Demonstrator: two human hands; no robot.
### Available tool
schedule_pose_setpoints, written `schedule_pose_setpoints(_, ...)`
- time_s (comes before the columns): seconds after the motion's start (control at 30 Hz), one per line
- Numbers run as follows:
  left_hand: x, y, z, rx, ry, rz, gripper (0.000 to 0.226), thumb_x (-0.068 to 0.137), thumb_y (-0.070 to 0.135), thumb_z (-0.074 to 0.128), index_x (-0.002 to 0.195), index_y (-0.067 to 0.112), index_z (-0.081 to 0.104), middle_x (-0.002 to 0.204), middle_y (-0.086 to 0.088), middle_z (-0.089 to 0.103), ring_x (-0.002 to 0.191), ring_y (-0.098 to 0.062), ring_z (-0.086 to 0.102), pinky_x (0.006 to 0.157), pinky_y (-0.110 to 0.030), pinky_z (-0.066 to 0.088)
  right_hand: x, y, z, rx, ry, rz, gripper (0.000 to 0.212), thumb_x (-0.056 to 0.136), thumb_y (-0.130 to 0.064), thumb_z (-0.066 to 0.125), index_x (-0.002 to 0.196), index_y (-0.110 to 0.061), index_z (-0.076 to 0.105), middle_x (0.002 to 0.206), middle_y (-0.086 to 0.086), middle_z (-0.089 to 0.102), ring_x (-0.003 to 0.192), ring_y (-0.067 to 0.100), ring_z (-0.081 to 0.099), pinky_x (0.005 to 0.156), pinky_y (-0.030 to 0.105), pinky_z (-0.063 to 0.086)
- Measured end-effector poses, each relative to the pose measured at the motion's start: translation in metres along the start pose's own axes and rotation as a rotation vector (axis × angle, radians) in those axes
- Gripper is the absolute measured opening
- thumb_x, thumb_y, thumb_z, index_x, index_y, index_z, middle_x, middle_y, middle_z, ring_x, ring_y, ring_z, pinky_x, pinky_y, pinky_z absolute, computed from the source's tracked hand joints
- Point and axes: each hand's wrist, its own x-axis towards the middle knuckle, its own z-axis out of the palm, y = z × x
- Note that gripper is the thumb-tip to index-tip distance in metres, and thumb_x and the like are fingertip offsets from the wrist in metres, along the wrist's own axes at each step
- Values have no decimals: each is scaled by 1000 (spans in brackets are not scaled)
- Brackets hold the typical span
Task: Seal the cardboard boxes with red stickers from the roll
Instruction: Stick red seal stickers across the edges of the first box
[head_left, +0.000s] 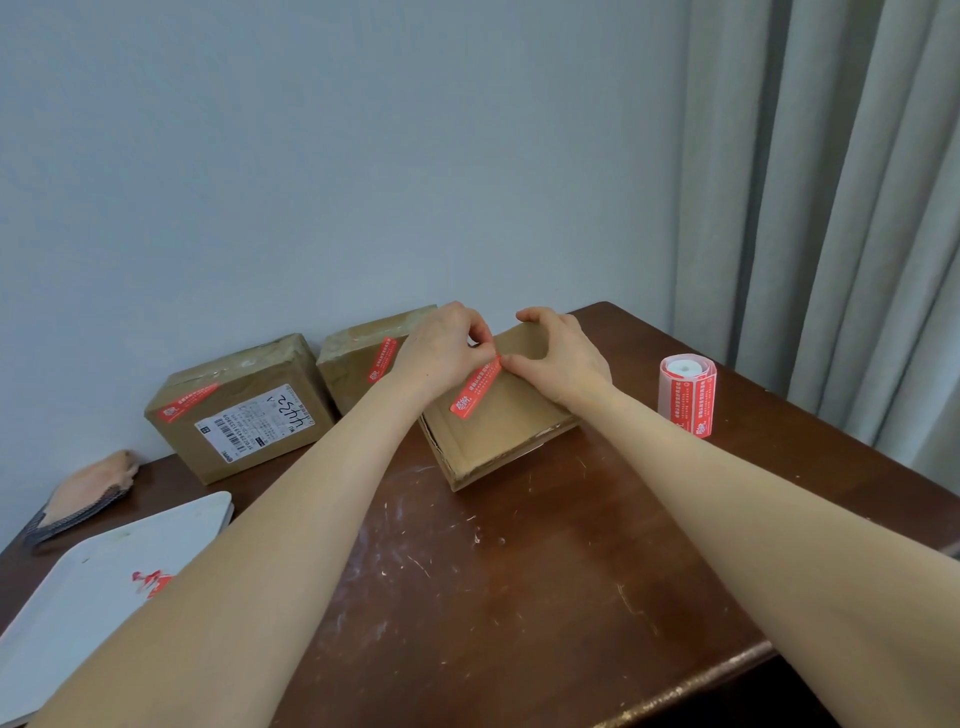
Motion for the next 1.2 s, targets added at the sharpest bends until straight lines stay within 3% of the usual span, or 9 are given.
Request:
schedule_pose_setpoints(0.2,-4,-7,-1,-62,20,42,14,88,21,59,96,19,71,88,11,60,84,-7,56,77,-22,42,0,1,0,8,5,-9,60,82,-50,64,135,-36,41,140,-5,40,120,16,50,78,30,41)
schedule_pose_setpoints(0.33,-6,-6,0,4,18,72,17,85,26,65,100,22,71,99,4,62,90,-11,58,78,-22,41,0,1,0,12,3,-4,60,82,-49,64,135,-36,41,140,-5,40,119,15,51,79,30,41)
schedule_pose_setpoints(0.5,-3,3,2,128,37,39,11,85,25,65,92,18,71,101,1,58,93,-14,55,72,-23,39,0,1,0,14,7,-7,60,81,-49,64,136,-36,41,140,-5,40,120,14,50,79,30,41)
schedule_pose_setpoints(0.77,-3,4,6,80,56,-6,12,85,18,62,79,13,71,87,4,56,80,-11,55,65,-22,38,-1,1,0,12,9,-5,60,81,-46,64,135,-37,41,141,-6,39,121,15,50,81,30,41)
schedule_pose_setpoints(0.97,-4,2,4,26,45,1,17,89,18,58,86,9,72,90,0,66,84,-14,61,68,-25,44,-1,1,0,15,8,-6,59,82,-48,64,135,-37,40,140,-6,39,119,15,51,77,29,40)
schedule_pose_setpoints(1.2,-9,0,1,-38,52,-11,13,87,19,64,95,12,72,92,5,58,90,-9,59,74,-20,40,-3,1,1,12,12,2,60,82,-49,64,135,-37,40,140,-6,39,117,16,52,77,30,41)
